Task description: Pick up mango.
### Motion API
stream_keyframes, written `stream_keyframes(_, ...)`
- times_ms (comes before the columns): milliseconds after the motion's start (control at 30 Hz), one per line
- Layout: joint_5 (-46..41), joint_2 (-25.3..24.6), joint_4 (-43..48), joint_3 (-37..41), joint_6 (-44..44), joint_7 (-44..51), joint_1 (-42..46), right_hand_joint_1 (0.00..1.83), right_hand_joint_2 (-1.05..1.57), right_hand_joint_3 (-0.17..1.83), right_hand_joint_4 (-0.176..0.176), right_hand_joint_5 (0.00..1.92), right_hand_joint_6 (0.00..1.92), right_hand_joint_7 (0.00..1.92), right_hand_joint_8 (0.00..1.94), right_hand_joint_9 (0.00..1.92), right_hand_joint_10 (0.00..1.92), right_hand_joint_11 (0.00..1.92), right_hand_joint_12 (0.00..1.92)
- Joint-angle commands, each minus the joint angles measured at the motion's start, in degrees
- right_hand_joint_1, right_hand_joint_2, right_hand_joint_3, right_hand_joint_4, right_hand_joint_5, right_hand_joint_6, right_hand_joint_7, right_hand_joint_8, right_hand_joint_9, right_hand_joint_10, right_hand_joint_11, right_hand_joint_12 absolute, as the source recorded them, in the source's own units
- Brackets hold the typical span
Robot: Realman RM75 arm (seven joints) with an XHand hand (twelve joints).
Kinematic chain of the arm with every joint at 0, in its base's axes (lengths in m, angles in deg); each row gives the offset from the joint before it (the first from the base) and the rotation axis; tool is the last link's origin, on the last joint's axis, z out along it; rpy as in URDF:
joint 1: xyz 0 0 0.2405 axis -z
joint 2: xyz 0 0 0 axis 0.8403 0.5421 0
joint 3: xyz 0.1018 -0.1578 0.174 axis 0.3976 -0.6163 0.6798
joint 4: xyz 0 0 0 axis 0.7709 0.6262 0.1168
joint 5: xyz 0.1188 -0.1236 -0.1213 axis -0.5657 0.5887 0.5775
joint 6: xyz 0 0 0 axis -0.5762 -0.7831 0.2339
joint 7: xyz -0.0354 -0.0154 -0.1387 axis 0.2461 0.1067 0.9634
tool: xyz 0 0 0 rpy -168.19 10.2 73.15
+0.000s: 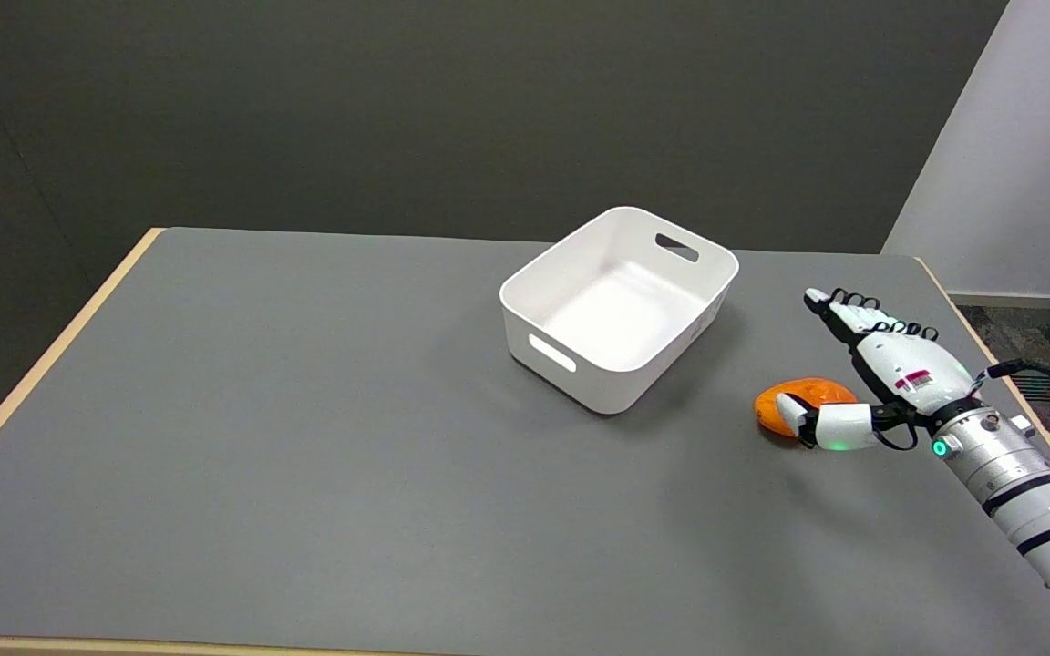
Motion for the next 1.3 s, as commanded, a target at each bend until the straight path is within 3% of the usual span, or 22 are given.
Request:
stream_keyframes(33,0.9,6.6,6.8,-0.2,2.8,-3.1,0.3,0.48,0.54,0.92,-0.007,0.04,0.08,0.07,0.32,0.04,0.65,0.13,1.36)
stream_keyframes(500,4.6,7.6,6.9,0.1,4.7,-5.5,2.9,0.47,0.54,0.92,-0.003,0.03,0.10,0.07,0.29,0.03,0.64,0.12,1.34)
stream_keyframes(1033,17.2,16.3,16.3,-2.9,6.3,-13.8,-4.0,0.51,0.57,0.87,0.007,0.00,0.19,0.04,0.26,0.01,0.58,0.05,1.31)
stream_keyframes(1167,19.7,17.5,17.3,-3.6,6.8,-15.3,-5.3,0.49,0.55,0.89,0.011,0.00,0.18,0.03,0.25,0.00,0.55,0.01,1.21)
stream_keyframes(1233,19.8,17.5,17.5,-3.7,7.1,-15.3,-5.4,0.48,0.51,0.91,0.013,0.00,0.16,0.03,0.22,0.00,0.49,0.00,0.77)
stream_keyframes(1300,19.8,17.5,17.5,-3.8,7.6,-15.3,-5.3,0.62,0.48,0.93,0.023,0.08,0.01,0.07,0.11,0.02,0.41,0.00,0.61)
